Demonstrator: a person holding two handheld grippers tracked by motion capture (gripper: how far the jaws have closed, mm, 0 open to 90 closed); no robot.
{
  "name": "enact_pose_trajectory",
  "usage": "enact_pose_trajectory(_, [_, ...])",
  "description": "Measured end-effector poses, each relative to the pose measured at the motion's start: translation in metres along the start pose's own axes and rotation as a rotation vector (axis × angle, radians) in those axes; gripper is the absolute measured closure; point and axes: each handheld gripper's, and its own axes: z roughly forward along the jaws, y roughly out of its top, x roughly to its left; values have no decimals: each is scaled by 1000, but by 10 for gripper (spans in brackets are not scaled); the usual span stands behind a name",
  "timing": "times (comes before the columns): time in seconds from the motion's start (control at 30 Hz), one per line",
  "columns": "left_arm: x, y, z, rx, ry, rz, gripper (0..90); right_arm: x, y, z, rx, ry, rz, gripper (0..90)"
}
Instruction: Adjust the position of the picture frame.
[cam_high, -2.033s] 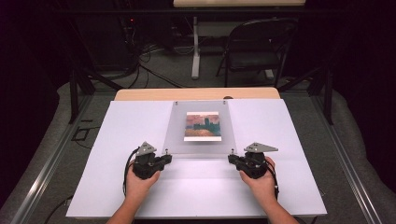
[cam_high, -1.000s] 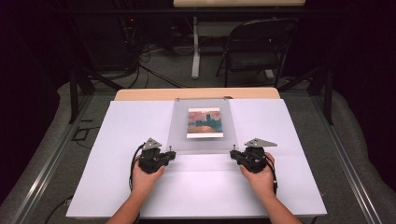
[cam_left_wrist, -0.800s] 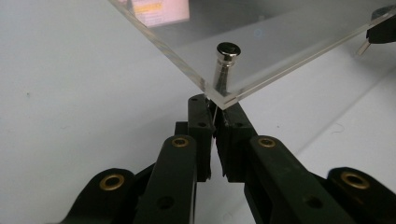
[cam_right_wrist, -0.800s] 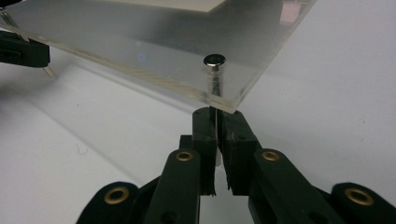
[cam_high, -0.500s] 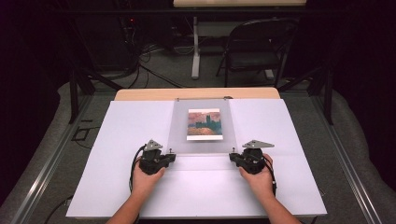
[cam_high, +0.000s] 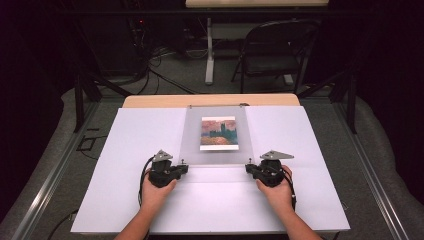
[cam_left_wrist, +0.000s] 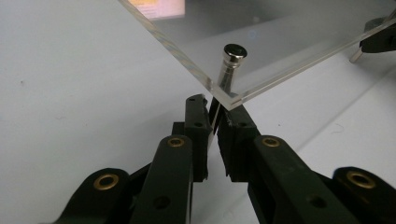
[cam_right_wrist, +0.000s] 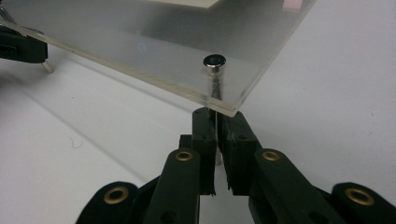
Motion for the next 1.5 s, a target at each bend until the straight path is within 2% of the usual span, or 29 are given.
enact_pose_trajectory(0.1, [0, 0, -1, -13, -12, -7, 785, -1, -1, 0, -7, 6, 19, 823])
enact_pose_trajectory(0.23, [-3, -1, -1, -16, -24, -9, 714, 0, -3, -1, -13, 5, 31, 728])
enact_pose_trajectory(0.4, [-7, -2, -1, -21, -14, 19, 609, 4, -3, -3, -31, -14, 1, 608])
enact_pose_trajectory(0.6, [-9, -3, 0, -59, 30, 51, 439, 7, -5, -3, -37, -44, -51, 479])
enact_pose_trajectory(0.67, [-9, -4, -1, -68, 43, 56, 408, 8, -5, -4, -36, -48, -62, 451])
enact_pose_trajectory(1.07, [-8, -5, -3, -74, 58, 52, 361, 7, -5, -6, -46, -59, -74, 428])
enact_pose_trajectory(1.3, [-13, -6, -8, -51, 49, 61, 361, 9, -6, -10, -43, -72, -76, 432])
enact_pose_trajectory(1.37, [-16, -6, -11, -52, 47, 65, 354, 11, -7, -14, -21, -72, -79, 437])
enact_pose_trajectory(1.43, [-17, -8, -16, -32, 43, 70, 352, 14, -8, -18, -8, -76, -89, 437])
enact_pose_trajectory(1.5, [-18, -10, -21, -26, 54, 71, 352, 15, -8, -23, 6, -79, -90, 436])
